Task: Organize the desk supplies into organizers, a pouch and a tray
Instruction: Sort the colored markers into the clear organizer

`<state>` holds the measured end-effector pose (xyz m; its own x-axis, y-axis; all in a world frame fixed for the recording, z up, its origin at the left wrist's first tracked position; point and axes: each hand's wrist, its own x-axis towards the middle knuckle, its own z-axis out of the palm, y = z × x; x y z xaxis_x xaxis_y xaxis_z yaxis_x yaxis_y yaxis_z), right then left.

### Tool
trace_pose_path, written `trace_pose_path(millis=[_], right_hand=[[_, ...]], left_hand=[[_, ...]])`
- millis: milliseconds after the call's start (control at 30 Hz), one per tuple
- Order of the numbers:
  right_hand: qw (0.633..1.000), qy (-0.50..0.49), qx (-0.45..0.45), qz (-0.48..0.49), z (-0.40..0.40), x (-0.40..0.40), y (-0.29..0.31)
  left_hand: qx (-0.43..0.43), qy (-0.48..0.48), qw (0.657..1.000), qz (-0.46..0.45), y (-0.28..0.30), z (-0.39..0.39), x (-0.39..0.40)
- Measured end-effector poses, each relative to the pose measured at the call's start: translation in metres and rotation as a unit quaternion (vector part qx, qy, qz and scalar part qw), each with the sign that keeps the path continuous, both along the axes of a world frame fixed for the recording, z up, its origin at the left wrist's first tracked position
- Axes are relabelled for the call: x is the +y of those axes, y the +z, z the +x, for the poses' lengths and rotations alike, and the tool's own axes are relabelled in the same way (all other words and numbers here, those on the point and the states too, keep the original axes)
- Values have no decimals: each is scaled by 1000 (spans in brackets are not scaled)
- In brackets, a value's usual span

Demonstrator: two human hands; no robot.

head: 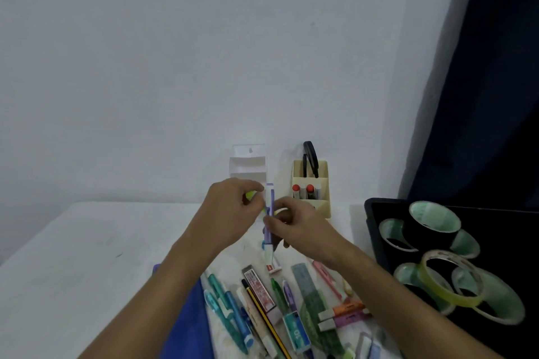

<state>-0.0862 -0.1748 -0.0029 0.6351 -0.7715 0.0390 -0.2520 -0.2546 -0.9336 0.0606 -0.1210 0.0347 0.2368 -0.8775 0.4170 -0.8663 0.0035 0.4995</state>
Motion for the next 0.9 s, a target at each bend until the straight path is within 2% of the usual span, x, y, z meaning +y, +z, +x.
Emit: trace_pose_path(millis=[100, 333, 467, 633, 733, 900], right_hand=[[998, 8, -38, 58, -4, -7, 1], [993, -27, -101, 45, 2, -34, 25], [988, -60, -134, -40, 22, -46, 45], [959, -122, -187, -174, 45, -57, 53], [953, -116, -177, -215, 56, -61, 43], [924, -114, -112, -346, 75, -77, 15]], left_hand=[[-17, 4, 1000, 8, -7, 3, 0], [-66, 42, 996, -36, 15, 32, 1], [-88, 62, 992, -71, 31, 46, -2], [-100, 72, 989, -76, 34, 58, -11], [-99, 63, 991, -62, 27, 63, -19], [-91, 55, 994, -38, 15, 71, -35]])
